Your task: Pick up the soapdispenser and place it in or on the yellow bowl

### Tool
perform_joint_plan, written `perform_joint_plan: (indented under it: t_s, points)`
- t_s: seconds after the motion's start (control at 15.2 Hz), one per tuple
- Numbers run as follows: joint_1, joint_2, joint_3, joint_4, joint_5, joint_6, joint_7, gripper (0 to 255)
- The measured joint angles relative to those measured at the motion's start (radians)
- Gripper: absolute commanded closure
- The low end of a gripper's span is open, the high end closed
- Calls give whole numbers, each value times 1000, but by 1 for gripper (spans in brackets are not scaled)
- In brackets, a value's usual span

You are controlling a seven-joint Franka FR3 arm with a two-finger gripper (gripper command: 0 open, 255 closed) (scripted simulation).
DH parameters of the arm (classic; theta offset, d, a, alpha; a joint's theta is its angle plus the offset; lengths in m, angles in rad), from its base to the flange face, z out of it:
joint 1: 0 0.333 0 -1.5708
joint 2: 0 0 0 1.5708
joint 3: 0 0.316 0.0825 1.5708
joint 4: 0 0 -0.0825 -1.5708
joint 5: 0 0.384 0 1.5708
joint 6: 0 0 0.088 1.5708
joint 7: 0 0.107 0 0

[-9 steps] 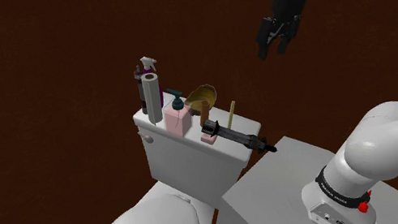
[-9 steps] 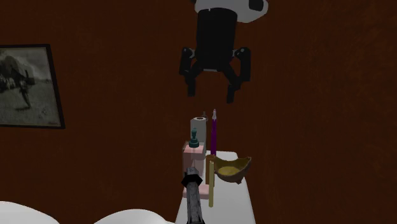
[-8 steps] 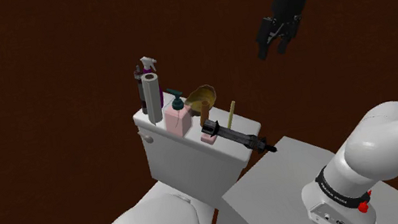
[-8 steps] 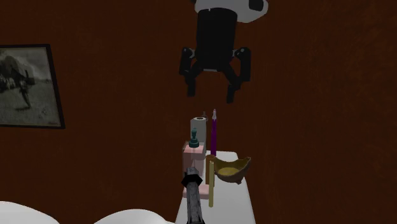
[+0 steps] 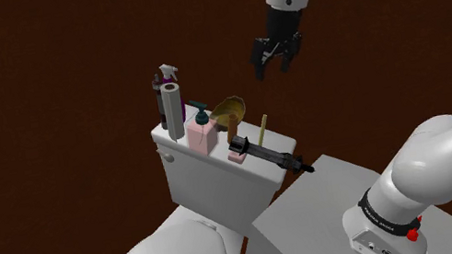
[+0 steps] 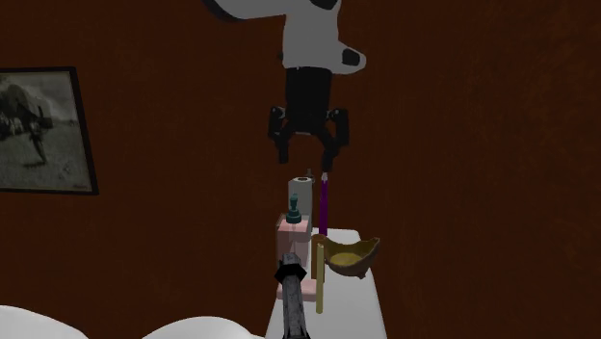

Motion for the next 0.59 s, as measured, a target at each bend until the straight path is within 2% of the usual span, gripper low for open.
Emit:
perform_joint_plan:
  t_s: [0.33,0.59]
  points:
    - [3,167,88,68,-19,97,112,0]
    - [3,309,144,142,-61,156,203,0]
